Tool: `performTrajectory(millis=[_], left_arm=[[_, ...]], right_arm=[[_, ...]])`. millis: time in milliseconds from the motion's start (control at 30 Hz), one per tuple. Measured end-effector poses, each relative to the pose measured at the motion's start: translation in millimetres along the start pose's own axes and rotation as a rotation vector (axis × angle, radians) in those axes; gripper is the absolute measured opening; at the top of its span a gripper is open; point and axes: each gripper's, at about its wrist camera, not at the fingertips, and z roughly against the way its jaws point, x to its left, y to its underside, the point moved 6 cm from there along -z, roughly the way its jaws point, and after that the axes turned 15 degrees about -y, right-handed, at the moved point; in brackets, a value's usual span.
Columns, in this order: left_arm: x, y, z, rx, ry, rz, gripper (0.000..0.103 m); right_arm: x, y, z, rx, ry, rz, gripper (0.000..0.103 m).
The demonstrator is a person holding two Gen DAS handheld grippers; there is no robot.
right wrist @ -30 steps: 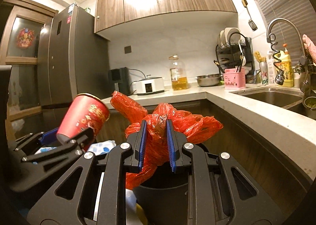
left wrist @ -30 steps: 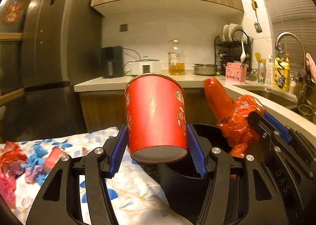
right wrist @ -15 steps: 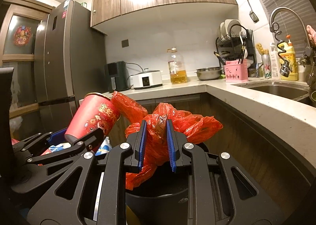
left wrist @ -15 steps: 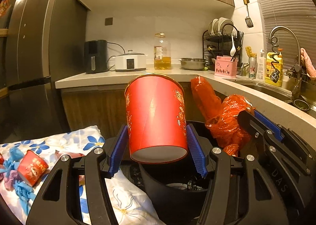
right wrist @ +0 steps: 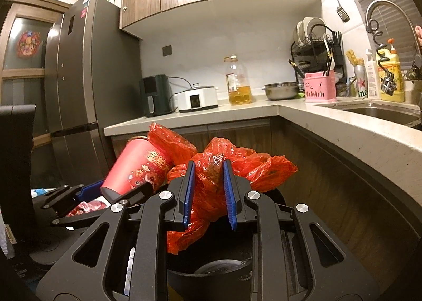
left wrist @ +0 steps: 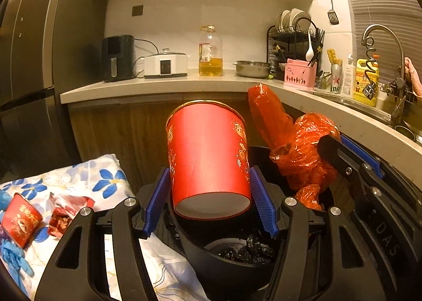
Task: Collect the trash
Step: 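Open both tools to drop the red bag and cup into the bin, then move both tools back over the table toward the blue gloves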
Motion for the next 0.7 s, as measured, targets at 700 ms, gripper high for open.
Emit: performTrajectory(millis=[700], left_arm=[[25.3, 18.1, -7.2, 0.079, -0.076, 0.043, 0.086]], right_arm=[[-10.0, 7.5, 4.7, 0.028, 0.012, -0.068, 0.064]])
